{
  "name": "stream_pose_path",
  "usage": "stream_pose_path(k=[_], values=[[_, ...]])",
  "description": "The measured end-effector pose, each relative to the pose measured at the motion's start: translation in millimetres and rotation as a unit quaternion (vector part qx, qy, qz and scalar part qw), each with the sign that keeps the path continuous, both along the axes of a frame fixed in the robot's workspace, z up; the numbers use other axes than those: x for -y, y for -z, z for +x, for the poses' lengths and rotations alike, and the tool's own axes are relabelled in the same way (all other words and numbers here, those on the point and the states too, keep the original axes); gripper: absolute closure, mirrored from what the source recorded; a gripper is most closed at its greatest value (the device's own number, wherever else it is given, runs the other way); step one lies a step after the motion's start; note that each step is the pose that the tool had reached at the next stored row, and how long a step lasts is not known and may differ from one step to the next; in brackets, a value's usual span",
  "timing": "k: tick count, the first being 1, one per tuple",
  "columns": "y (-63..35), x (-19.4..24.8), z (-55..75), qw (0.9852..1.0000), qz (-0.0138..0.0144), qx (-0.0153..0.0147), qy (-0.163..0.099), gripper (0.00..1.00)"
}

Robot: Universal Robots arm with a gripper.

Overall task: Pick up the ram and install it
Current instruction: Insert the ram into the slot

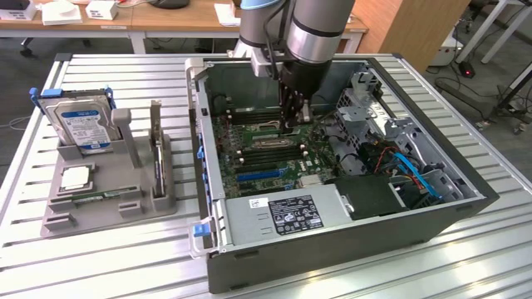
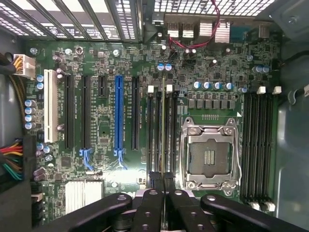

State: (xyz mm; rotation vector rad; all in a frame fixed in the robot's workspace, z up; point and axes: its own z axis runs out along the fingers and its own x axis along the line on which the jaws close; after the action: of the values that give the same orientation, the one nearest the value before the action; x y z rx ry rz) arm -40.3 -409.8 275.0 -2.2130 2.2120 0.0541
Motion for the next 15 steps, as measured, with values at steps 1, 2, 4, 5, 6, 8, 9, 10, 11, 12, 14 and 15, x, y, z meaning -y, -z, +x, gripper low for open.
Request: stream_pose_path(k=[1,2,4,5,6,8,9,10,11,12,14,15], values=[[0.8,0.0,0.0,1.0,0.0,0.0,0.0,0.89],[1.5,0.0,-0.1,1.0,-0.0001,0.0,0.0,0.89],[2.8,0.0,-0.1,1.0,0.0,0.0001,0.0,0.89],[3.6,0.0,-0.1,1.0,0.0,0.0,0.0,0.89],[4.5,0.0,-0.1,1.0,-0.0001,0.0,0.0,0.89],[6.5,0.1,-0.1,1.0,-0.0001,0.0,0.0,0.89],[7.4,0.1,-0.1,1.0,-0.0001,0.0001,0.0,0.89],[8.2,0.1,-0.1,1.0,-0.0001,0.0,0.0,0.89],[8.4,0.1,-0.1,1.0,-0.0002,0.0,0.0,0.89],[8.4,0.1,-0.1,1.0,-0.0002,0.0,0.0,0.89],[8.4,0.1,-0.1,1.0,-0.0002,0.0,0.0,0.89],[8.5,0.1,-0.1,1.0,-0.0001,0.0,0.0,0.89]])
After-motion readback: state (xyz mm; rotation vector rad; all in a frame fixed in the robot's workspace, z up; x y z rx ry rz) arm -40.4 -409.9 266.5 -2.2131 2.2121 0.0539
